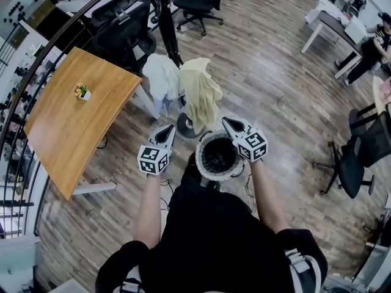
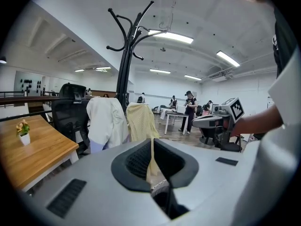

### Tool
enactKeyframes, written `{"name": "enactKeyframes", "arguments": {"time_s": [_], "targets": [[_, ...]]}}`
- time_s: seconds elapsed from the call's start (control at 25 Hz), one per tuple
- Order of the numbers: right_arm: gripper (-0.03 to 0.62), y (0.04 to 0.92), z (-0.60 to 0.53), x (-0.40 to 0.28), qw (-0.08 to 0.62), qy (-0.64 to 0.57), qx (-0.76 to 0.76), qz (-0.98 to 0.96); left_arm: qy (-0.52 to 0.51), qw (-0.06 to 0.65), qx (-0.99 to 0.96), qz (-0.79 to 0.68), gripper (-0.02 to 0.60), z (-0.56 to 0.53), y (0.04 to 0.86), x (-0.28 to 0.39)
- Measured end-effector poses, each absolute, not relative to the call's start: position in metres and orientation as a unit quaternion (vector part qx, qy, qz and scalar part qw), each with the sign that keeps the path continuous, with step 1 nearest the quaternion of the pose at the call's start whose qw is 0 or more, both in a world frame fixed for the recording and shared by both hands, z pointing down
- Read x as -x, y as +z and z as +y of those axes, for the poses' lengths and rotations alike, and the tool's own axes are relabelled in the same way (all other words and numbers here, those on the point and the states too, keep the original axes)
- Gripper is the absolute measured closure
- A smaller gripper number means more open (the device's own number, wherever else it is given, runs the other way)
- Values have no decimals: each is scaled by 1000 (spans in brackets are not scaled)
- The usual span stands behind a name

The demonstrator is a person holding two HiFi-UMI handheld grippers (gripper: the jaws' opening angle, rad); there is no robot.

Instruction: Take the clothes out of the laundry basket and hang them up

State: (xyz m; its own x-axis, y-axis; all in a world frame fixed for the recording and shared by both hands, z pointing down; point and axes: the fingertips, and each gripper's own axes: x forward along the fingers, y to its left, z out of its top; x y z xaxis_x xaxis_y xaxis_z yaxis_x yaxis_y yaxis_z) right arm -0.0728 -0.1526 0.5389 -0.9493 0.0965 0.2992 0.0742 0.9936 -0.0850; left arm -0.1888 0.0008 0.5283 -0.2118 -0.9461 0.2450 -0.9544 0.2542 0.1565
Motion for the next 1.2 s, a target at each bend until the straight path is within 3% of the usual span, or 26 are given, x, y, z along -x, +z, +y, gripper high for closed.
{"name": "enactKeyframes", "arguments": {"time_s": [1.2], "targets": [[586, 566, -130, 59, 178, 46, 71, -980, 16, 160, -578, -800, 546, 36, 540, 171]]}}
